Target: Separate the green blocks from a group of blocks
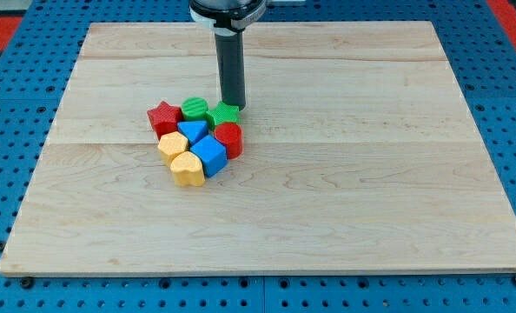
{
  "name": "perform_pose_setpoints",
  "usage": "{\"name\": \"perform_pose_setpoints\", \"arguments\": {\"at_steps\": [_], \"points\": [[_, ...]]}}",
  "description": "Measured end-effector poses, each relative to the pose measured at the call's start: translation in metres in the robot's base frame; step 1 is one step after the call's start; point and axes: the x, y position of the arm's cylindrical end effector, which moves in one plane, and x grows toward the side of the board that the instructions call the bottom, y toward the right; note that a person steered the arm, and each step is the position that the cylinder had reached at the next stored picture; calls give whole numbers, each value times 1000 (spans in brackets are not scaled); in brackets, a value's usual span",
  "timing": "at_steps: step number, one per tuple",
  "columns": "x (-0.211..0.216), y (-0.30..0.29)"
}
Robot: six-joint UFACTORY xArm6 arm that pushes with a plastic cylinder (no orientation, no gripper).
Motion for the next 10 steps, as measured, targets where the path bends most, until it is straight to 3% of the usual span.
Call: {"name": "perform_pose_setpoints", "arguments": {"at_steps": [2, 5, 6, 7, 9, 10], "points": [[0, 16], [0, 88], [44, 119], [89, 85], [67, -7], [41, -7]]}}
